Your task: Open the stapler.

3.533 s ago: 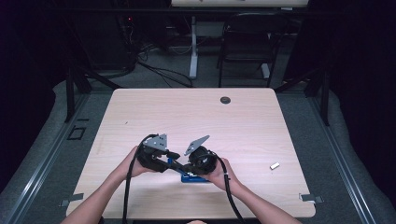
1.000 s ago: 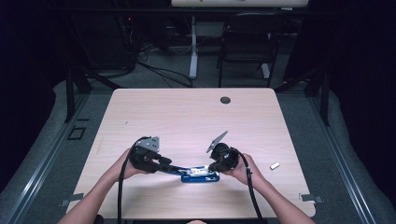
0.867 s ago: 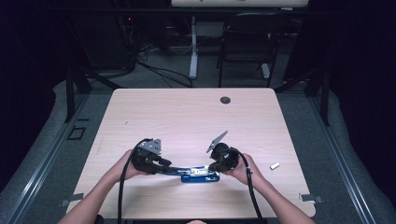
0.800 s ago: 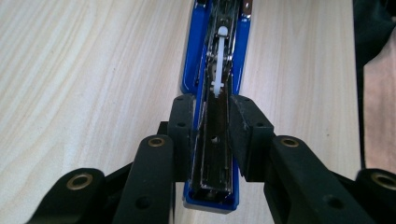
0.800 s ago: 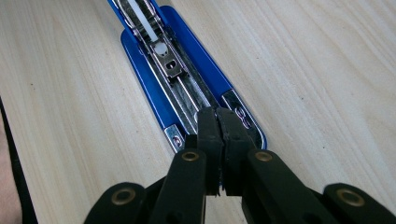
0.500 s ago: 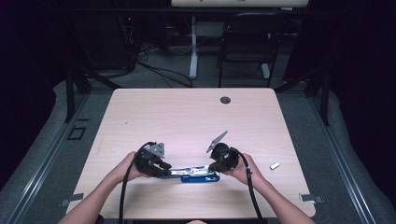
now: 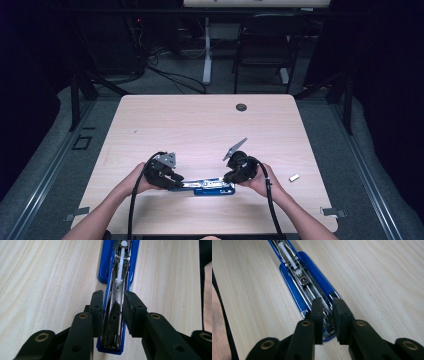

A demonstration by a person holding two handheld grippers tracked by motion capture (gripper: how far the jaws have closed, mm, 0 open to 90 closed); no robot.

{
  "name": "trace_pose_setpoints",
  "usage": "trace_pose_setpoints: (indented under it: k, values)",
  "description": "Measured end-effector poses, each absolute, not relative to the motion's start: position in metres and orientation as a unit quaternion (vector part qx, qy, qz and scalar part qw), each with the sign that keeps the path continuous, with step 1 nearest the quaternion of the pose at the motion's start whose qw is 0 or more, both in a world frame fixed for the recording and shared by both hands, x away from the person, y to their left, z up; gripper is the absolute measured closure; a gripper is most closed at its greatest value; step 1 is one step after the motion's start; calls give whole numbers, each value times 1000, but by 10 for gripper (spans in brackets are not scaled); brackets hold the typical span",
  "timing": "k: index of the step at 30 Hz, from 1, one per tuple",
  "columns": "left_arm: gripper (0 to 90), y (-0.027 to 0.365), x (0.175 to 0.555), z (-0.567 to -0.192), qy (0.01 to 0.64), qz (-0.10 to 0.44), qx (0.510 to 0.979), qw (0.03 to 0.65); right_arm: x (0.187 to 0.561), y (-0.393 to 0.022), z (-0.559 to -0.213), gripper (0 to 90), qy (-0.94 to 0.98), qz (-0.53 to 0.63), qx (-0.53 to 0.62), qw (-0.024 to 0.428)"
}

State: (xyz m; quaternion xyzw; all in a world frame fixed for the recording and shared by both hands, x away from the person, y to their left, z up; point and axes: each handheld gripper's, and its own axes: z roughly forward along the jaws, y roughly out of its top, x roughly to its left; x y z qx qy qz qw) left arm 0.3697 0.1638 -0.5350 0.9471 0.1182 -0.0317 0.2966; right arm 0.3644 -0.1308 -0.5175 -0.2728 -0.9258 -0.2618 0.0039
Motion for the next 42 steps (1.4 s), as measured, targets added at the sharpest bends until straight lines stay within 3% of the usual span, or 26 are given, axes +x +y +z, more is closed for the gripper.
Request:
trace_pose_setpoints:
  k: [4,10,17,25,42]
  values:
    - [708,164,370,-535,118,-32,947,297,367,-139,-511,691,-919,-269,-289,-3]
    - [705,164,370,-536,117,-40,943,309,370,-156,-502,452,-904,-275,-325,-24]
    - [704,165,370,-537,119,-41,943,309,373,-177,-495,263,-895,-268,-355,-36]
    - [704,164,371,-537,117,-41,943,310,371,-195,-495,162,-885,-266,-379,-51]
    - [704,162,372,-537,114,-43,943,310,368,-249,-494,77,-859,-249,-442,-73]
